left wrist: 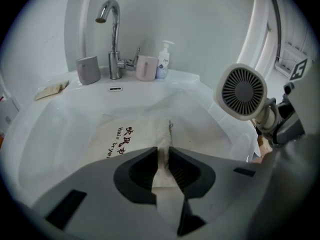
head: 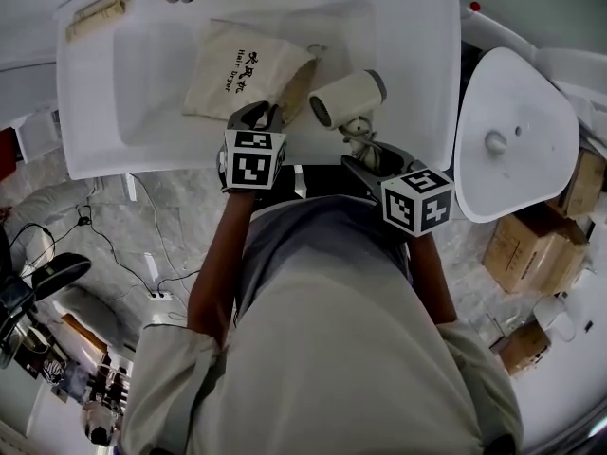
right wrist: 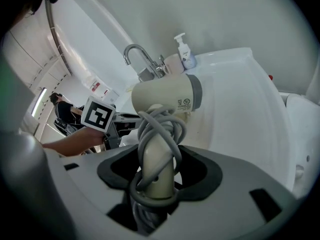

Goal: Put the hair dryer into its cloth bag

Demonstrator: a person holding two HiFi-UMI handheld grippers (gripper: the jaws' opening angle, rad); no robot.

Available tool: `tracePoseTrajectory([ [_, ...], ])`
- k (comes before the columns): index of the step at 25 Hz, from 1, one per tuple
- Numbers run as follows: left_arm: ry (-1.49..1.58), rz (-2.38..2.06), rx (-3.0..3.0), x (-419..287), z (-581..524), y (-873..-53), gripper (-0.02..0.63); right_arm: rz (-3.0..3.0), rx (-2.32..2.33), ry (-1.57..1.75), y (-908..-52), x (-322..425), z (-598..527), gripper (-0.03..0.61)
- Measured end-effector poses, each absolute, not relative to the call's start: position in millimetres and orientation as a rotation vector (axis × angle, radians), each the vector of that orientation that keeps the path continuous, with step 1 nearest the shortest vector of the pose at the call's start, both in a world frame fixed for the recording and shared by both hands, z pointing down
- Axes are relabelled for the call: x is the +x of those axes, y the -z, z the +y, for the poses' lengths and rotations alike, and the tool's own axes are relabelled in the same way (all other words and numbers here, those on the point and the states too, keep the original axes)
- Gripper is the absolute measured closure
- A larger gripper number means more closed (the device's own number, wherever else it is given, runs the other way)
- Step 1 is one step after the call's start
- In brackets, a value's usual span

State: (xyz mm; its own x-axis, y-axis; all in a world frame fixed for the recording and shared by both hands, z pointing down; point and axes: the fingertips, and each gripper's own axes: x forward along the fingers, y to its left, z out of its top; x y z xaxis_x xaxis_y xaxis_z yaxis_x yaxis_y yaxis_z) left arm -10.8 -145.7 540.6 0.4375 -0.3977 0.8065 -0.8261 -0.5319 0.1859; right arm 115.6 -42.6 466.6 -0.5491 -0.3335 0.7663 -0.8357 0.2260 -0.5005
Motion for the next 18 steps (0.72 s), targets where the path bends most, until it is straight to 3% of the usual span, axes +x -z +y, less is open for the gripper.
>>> tracePoseTrajectory([
  [18, -0.895, -1.027, 2.124, -31, -140, -526, 0.541, -1.900, 0.886, -1.343, -496, 96, -26, 0.344],
])
